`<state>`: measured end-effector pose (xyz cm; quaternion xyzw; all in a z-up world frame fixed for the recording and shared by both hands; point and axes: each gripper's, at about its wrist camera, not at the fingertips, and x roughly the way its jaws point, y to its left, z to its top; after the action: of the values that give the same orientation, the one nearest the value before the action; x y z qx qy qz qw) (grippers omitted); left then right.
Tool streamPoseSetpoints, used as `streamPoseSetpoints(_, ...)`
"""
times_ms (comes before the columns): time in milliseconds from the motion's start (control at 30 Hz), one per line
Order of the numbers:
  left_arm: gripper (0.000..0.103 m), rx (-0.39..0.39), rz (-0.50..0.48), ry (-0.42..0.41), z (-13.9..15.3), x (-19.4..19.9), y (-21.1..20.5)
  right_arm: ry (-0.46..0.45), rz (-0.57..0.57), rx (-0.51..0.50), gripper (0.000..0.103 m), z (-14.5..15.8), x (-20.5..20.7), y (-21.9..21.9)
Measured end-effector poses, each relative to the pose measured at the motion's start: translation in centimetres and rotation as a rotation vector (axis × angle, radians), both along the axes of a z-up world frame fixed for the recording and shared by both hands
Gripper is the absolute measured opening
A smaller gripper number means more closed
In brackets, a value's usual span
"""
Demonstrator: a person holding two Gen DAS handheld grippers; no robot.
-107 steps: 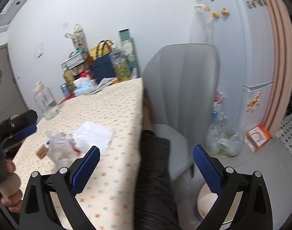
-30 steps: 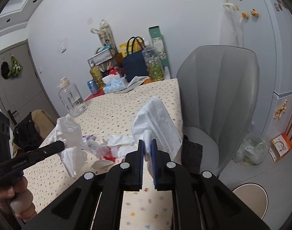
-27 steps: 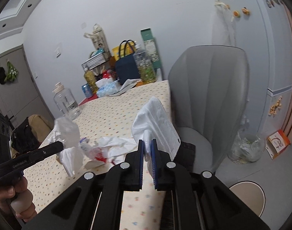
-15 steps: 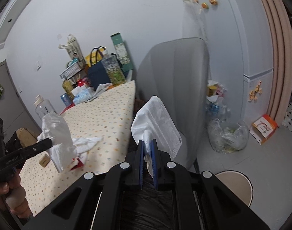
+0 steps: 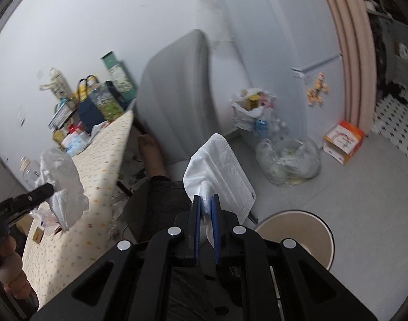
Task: Collect trash
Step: 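Carry the tissue in the left gripper and mask in the right to the wastebasket, then open both grippers over the wastebasket to drop the tissue and mask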
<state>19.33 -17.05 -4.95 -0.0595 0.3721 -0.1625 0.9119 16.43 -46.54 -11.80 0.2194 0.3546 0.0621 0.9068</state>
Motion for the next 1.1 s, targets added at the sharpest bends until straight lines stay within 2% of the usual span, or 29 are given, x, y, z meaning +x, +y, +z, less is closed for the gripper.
streamPoseSetpoints(200,0.007,0.031,-0.079,0.046,-1.7,1.8,-5.0,0.047,-0.055,0.037,0.009,-3.1,0.0,-3.2)
streamPoseSetpoints(467,0.007,0.084,-0.135,0.115,-4.5,3.6,-9.4,0.14,-0.096,0.099,0.012,-8.7,0.6,-5.7)
streamPoseSetpoints(500,0.007,0.089,-0.141,0.121,-4.7,3.7,-9.9,0.161,-0.108,0.109,0.018,-9.5,0.7,-6.0)
streamPoseSetpoints(533,0.007,0.096,-0.149,0.129,-5.1,3.9,-10.5,0.188,-0.121,0.127,0.037,-10.4,0.7,-6.5)
streamPoseSetpoints(600,0.007,0.105,-0.159,0.14,-5.6,4.1,-11.2,0.203,-0.155,0.15,0.062,-11.5,0.4,-7.5)
streamPoseSetpoints(700,0.007,0.117,-0.177,0.165,-6.6,4.6,-12.4,0.206,-0.181,0.145,0.063,-12.1,-0.1,-8.7)
streamPoseSetpoints(900,0.007,0.126,-0.239,0.201,-8.5,5.2,-15.8,0.216,-0.264,0.132,0.075,-12.6,-1.7,-11.8)
streamPoseSetpoints(1067,0.007,0.128,-0.292,0.212,-9.2,5.2,-18.7,0.234,-0.319,0.13,0.076,-13.0,-3.2,-14.2)
streamPoseSetpoints(1100,0.012,0.124,-0.297,0.213,-9.3,5.3,-19.0,0.235,-0.328,0.129,0.076,-13.0,-3.4,-14.6)
